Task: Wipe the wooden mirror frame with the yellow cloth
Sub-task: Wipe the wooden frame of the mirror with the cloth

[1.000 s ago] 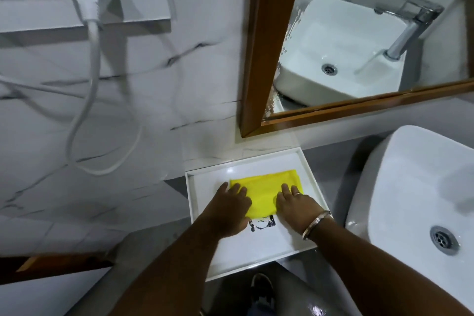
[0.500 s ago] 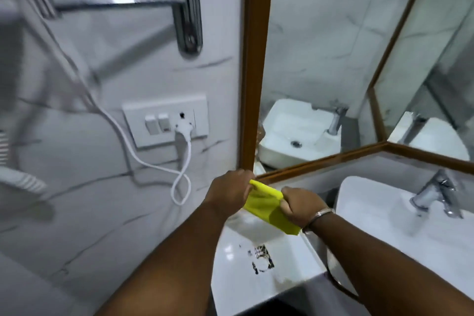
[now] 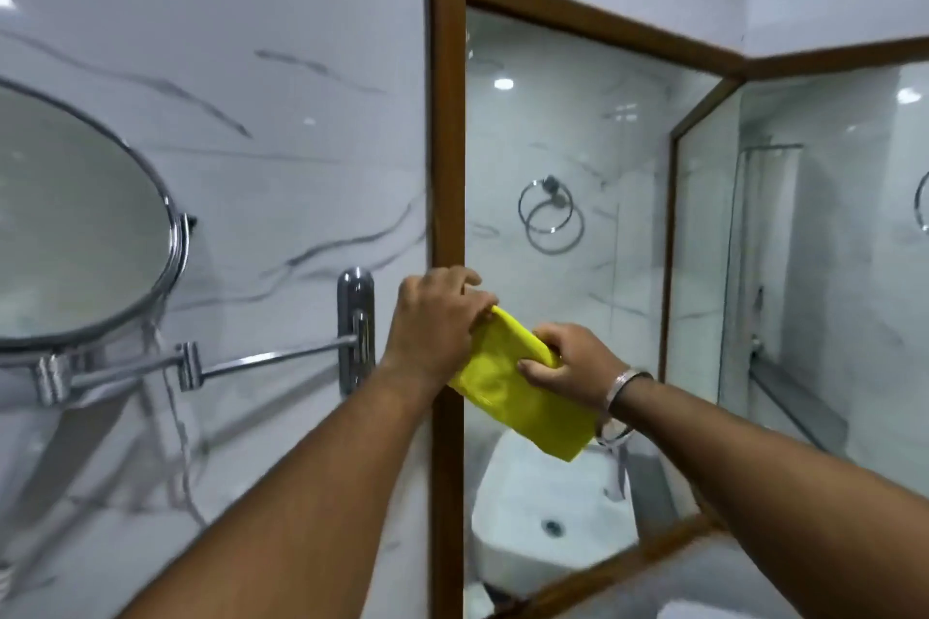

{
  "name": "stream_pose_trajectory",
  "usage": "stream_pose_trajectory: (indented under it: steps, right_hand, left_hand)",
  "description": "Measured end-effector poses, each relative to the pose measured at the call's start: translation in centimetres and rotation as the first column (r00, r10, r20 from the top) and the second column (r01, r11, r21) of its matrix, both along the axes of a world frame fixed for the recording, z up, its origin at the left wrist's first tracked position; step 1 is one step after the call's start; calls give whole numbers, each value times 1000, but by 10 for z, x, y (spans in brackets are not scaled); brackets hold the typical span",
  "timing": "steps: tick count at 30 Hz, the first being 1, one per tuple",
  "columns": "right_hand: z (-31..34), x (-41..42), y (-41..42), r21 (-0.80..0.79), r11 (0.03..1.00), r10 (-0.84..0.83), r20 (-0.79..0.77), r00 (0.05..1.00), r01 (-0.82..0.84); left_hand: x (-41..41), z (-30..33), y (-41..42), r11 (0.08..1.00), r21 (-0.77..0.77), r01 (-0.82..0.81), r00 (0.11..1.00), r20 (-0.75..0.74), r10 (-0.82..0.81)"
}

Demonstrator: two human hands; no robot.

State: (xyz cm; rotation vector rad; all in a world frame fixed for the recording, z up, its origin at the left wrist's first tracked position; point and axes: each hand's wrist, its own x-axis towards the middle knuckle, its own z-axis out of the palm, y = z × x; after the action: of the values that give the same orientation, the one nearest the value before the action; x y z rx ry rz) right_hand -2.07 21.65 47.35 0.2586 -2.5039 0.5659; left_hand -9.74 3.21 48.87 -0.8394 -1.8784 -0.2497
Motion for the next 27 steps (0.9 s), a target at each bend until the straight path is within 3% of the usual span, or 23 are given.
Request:
stream_pose_trajectory:
  steps: [4,8,12,16,19,22,25,27]
  right_hand:
    - [66,-15,6,-41,996,64,-199,978,-73]
    - [111,-43,20,0,994,106,-348,931,-113]
    - [162,-56,36,130,991,87,-411,908,-36]
    - [218,-63,42,156,985,12,-513,858,79]
    - [247,-72,30,214,939,-34,-722,691,270]
    - [257,-84,10,328,859,81,-845,528,394]
    - [254,-109,1,447,855,183,-733,655,263]
    - [247,-127,3,430,891,180,-626,759,143]
  left_hand:
    - [-24,95,0,997,-73,-4,999,-54,0]
    - [-42,159,5,982,-164,-92,978,-200,59]
    - [-43,205,1,967,-194,-162,946,-308,97]
    - [-36,257,-4,957,-161,-240,911,-377,165]
    - [-36,290,-5,963,-97,-251,904,-378,197]
    - [-39,312,0,981,-19,-192,927,-332,175]
    - [-48,328,5,981,29,-190,940,-282,191]
    - [-54,328,3,986,84,-147,954,-253,164]
